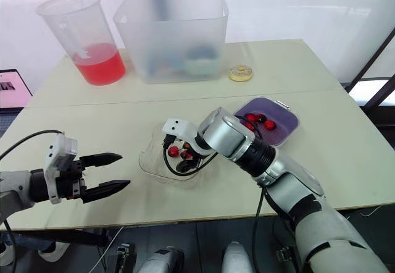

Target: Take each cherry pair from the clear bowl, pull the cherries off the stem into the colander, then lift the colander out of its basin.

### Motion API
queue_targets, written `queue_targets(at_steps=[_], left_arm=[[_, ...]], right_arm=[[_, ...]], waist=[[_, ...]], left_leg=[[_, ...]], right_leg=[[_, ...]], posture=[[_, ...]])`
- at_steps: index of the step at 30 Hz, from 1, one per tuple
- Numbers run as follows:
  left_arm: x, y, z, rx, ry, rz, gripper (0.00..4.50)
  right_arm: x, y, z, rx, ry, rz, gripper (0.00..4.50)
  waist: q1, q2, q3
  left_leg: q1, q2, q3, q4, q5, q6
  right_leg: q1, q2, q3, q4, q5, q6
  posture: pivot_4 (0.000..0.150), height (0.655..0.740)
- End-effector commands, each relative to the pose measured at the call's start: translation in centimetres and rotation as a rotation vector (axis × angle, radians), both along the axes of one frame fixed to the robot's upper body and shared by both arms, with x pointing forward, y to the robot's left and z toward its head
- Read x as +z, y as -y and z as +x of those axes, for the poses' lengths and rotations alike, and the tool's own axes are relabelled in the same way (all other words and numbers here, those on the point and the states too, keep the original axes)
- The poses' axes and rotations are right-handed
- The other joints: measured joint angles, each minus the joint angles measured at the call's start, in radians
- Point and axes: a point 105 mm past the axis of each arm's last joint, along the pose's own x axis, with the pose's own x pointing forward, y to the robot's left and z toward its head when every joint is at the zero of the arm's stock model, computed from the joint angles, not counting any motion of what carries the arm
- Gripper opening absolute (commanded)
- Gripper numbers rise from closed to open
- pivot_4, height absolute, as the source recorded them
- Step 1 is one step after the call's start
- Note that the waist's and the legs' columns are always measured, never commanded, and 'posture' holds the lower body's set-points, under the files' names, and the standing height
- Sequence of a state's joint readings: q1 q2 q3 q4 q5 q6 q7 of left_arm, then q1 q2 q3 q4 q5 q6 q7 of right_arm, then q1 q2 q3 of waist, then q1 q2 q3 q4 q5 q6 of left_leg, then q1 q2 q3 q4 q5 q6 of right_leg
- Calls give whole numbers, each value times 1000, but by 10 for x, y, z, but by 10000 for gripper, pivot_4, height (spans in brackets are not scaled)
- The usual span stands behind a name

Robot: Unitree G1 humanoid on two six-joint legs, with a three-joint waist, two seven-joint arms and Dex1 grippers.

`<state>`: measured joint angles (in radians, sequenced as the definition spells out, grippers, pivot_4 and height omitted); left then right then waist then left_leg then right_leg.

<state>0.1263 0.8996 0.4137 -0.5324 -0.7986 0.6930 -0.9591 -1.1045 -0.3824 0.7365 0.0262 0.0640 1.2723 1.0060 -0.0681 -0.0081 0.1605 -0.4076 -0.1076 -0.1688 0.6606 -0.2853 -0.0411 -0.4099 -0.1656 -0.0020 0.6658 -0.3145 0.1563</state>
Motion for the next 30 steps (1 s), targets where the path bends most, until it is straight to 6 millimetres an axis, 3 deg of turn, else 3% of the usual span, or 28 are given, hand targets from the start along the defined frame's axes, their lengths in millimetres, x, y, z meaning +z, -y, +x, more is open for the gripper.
queue_targets(at_steps=[1, 7, 9, 14, 22, 25, 30], left_arm=[[6, 0, -2, 0, 28, 7, 45000], [8, 0, -1, 5, 34, 9, 45000], [8, 0, 0, 6, 35, 10, 45000], [9, 0, 1, 5, 40, 3, 45000], [36, 1, 11, 17, 84, -143, 45000], [57, 1, 18, 18, 108, -244, 45000], [104, -12, 32, 55, 142, -539, 45000]], right_arm=[[5, -3, 3, 39, 53, -3, 35473], [8, -6, 7, 131, 147, -32, 5810], [12, -7, 4, 198, 178, -44, 720], [29, -14, -10, 456, 283, -10, 423], [72, -6, -21, 846, 586, 29, 423], [91, -8, -25, 972, 758, 58, 423], [113, -12, -14, 1054, 1096, -2, 423]], waist=[[0, 0, 0], [1, 0, 0], [1, 0, 0], [0, 0, 0], [2, 0, 0], [3, -1, 0], [-1, -1, 0]], left_leg=[[0, 0, 0, 0, 0, 0], [0, 0, 0, 0, 0, 0], [0, 0, 0, 0, 0, 0], [0, 0, 0, 0, 0, 0], [0, 0, 0, 0, 0, 0], [0, 0, 0, 1, 0, 0], [0, 0, 0, 2, 0, 0]], right_leg=[[0, 0, 0, 0, 0, 0], [0, 0, 0, 0, 0, 0], [0, 0, 0, 0, 0, 0], [0, 0, 0, 0, 0, 0], [0, 0, 0, 0, 0, 0], [1, 0, -1, 0, 0, 0], [1, 1, -1, 0, 0, 0]], posture=[[1500, 7400], [1500, 7400], [1500, 7400], [1500, 7400], [1500, 7400], [1500, 7400], [1500, 7400]])
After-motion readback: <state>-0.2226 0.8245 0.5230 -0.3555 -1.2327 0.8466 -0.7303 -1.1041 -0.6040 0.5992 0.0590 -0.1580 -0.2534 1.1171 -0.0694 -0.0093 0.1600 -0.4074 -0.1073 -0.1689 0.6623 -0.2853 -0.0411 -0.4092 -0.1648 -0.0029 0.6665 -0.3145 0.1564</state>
